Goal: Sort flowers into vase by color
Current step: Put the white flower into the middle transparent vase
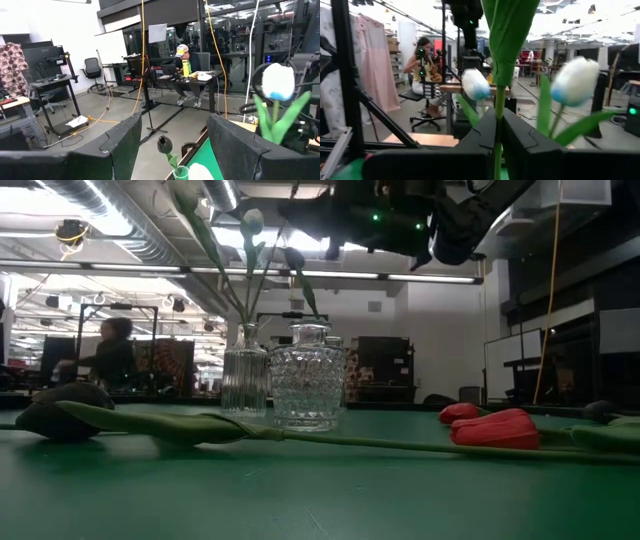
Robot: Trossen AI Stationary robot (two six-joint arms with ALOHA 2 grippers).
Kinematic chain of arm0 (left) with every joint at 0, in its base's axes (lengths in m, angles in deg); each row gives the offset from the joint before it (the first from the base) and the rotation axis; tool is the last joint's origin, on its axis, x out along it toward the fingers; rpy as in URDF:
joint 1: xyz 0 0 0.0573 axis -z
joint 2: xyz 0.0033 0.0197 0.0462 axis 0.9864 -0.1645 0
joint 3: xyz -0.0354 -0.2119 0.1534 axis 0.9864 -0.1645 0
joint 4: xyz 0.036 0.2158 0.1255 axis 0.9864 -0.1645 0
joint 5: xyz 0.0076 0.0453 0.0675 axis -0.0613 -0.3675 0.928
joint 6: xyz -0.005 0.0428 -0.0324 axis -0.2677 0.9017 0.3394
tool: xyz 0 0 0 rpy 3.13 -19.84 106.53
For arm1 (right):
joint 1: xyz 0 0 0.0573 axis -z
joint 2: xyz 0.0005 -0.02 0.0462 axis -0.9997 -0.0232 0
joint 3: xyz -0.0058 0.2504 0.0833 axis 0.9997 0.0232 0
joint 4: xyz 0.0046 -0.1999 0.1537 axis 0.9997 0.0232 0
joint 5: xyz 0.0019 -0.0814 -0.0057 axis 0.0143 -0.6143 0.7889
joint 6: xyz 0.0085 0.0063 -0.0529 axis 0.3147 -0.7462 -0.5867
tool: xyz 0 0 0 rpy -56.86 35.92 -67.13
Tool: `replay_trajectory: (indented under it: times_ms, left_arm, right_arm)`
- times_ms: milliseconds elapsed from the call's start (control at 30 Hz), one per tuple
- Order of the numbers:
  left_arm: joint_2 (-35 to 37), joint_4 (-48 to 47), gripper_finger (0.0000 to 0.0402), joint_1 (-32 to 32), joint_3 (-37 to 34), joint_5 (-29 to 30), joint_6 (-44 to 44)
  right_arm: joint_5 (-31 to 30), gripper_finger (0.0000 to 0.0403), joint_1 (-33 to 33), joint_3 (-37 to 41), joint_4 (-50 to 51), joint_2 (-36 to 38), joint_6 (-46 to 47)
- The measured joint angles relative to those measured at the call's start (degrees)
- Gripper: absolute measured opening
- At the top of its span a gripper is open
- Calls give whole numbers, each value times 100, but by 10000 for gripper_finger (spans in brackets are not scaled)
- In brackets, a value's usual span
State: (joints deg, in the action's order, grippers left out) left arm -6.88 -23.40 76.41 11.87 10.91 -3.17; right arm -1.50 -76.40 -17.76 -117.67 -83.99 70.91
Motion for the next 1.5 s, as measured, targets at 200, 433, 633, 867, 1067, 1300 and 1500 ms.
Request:
replay_trajectory:
  times_ms: [200,433,633,867,1067,1300,1500]
  left_arm:
    - [0,0,224,0,0,0,2]
    - [2,-2,224,-4,0,8,164]
    - [2,-2,224,-4,0,138,175]
    - [2,-7,224,-4,0,145,175]
    - [2,-33,224,-4,0,146,175]
    - [2,-39,223,-4,0,148,174]
    - [0,-70,223,-4,0,157,169]
  right_arm:
    - [20,18,144,0,185,0,0]
    - [28,19,167,0,352,0,9]
    - [31,19,162,0,345,0,18]
    - [86,19,160,0,336,-225,63]
    - [184,19,158,-2,189,-293,66]
    - [326,24,133,-21,179,-445,14]
    - [551,80,55,-403,269,-746,51]
